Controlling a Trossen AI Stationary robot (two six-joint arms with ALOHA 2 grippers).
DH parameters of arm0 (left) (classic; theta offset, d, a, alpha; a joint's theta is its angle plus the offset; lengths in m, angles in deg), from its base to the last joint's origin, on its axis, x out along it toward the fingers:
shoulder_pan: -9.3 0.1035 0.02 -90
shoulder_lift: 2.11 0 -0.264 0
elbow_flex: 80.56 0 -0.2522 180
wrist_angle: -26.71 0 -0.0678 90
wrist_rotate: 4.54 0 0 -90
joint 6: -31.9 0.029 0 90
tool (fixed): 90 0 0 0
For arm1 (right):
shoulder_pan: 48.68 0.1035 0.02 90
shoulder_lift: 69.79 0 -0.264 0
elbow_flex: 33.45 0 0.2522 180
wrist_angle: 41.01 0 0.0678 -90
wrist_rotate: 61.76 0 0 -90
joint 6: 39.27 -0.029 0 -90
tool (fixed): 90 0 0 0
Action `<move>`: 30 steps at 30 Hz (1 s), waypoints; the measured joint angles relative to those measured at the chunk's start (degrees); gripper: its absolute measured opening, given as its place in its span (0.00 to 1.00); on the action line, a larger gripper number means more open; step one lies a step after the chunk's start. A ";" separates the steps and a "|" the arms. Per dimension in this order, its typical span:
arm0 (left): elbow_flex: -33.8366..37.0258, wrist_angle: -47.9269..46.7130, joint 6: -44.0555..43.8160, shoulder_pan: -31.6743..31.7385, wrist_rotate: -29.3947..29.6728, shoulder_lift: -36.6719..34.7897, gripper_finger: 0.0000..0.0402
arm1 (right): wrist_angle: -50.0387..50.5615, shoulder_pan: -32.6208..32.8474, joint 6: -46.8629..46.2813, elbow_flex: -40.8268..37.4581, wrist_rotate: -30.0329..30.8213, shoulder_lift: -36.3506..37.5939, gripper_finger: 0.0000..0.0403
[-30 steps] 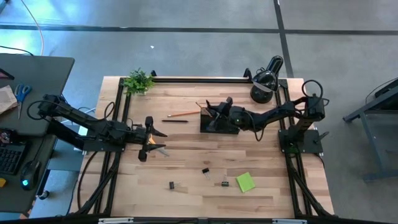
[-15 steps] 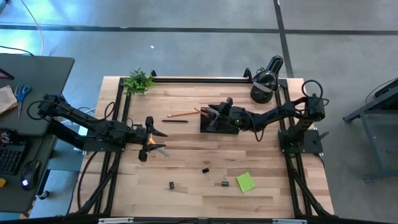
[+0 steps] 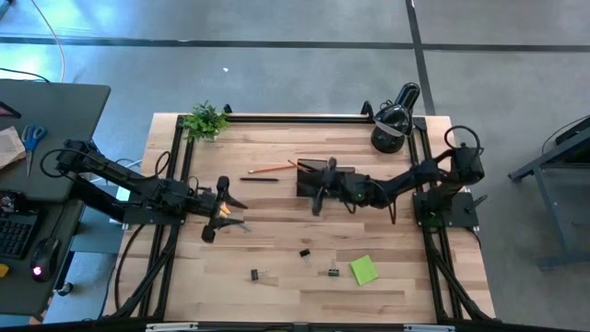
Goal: Pick and place office supplies into organizer
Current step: Put the yellow scissors into the desk organizer
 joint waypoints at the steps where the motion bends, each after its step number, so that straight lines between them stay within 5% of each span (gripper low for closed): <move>1: 0.00 -0.02 0.00 0.00 -0.20 0.00 0.46 | -0.07 0.47 -1.60 0.00 -1.26 0.00 0.34; 11: 0.00 0.64 -1.27 0.00 -0.11 0.00 0.46 | 1.01 2.20 -0.82 0.00 -7.52 0.02 0.39; 30: 0.00 0.40 -1.09 0.00 2.39 0.01 0.46 | 5.99 10.97 -9.75 0.02 -0.76 0.02 0.29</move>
